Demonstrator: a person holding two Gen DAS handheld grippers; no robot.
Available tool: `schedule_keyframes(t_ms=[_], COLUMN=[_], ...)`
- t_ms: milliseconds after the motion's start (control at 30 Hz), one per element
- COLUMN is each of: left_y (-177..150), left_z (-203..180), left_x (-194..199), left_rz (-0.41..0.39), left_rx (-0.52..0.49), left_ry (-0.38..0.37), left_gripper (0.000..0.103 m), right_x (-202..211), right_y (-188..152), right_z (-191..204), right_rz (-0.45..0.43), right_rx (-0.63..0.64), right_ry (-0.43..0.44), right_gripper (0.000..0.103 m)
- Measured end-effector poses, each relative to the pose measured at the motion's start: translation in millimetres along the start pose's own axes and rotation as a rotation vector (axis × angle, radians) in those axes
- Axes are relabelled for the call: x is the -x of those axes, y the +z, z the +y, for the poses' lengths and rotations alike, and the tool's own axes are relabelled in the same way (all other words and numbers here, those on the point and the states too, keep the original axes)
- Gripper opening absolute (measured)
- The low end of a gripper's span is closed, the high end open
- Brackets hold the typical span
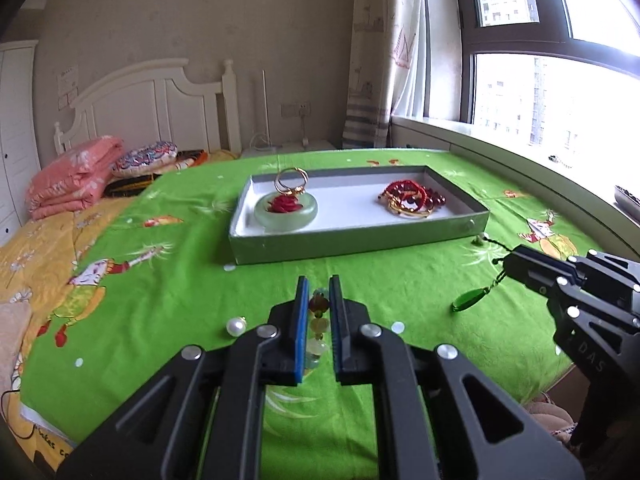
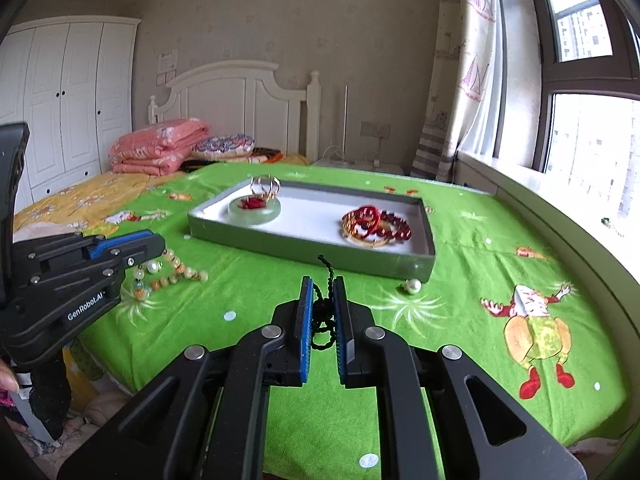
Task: Organize jewelry
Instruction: 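Grasp the pastel bead bracelet with the left tool and lift it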
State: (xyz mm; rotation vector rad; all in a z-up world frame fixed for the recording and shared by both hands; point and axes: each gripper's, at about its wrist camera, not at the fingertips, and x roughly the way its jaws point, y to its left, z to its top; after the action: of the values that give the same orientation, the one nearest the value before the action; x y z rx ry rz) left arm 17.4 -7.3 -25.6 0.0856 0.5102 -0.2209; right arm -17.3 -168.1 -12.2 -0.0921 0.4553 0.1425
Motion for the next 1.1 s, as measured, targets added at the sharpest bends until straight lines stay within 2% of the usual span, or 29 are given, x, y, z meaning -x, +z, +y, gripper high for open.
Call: schedule_keyframes(t_ms=[433, 767, 1100], left_y=[0.5, 1.1, 27.5], left_z=[-7.2, -4.5, -1.3], left_x=[21.7, 21.9, -2.0], left_rz=[-0.070, -0.069, -0.038], left_rx=[-0.039, -0.034, -0.025], left_ry=[0.012, 0.012, 0.004], left_gripper=[0.010, 0.010, 0.010], right_x=[13.4, 11.1, -17.0], right_y=[5.1, 9.0, 37.7], right_z=[16.2, 16.9, 6.3], right_rz=[-0.045, -0.036, -0.022], right_rx=[0.075, 0.073, 0.063], right_ry=[-0.011, -0.008, -0.015], right_gripper=[0.010, 0.010, 0.010])
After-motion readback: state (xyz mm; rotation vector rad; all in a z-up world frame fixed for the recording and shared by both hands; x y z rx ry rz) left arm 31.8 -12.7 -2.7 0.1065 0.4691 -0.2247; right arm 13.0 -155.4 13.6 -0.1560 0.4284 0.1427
